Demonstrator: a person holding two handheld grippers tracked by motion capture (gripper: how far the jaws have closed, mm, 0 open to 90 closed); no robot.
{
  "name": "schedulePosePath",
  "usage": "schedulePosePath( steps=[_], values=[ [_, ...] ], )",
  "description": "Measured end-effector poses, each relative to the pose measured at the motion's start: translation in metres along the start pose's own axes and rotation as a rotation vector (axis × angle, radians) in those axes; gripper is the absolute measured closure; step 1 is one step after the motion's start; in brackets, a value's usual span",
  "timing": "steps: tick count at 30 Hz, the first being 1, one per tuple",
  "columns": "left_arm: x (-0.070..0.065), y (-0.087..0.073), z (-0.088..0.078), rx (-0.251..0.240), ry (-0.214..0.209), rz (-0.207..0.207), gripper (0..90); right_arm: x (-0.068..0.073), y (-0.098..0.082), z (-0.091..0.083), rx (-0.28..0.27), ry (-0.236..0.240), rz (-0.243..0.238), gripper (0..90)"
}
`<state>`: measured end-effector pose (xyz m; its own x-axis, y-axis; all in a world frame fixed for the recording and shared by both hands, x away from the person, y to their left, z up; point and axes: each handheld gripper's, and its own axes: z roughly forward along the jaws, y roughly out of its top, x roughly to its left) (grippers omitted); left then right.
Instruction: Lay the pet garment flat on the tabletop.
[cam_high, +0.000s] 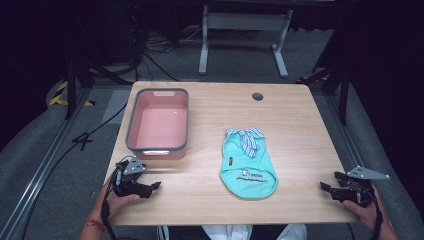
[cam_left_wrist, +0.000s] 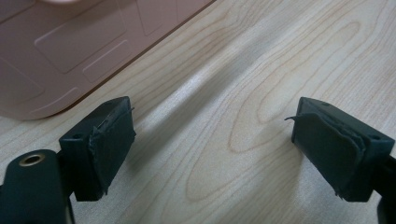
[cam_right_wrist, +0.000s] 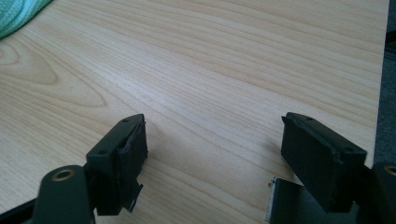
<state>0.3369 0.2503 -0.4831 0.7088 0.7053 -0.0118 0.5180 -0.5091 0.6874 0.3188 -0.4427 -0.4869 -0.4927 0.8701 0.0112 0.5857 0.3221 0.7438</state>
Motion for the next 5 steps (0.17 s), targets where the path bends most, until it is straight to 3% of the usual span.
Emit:
schedulePosePath(
  steps=[5],
  values=[
    [0.0001, 0.0000, -0.0001, 0.001, 0.003, 0.001, 13.6, -0.0005, -0.0002, -0.0002, 0.000, -0.001, 0.000, 23.0]
  ],
)
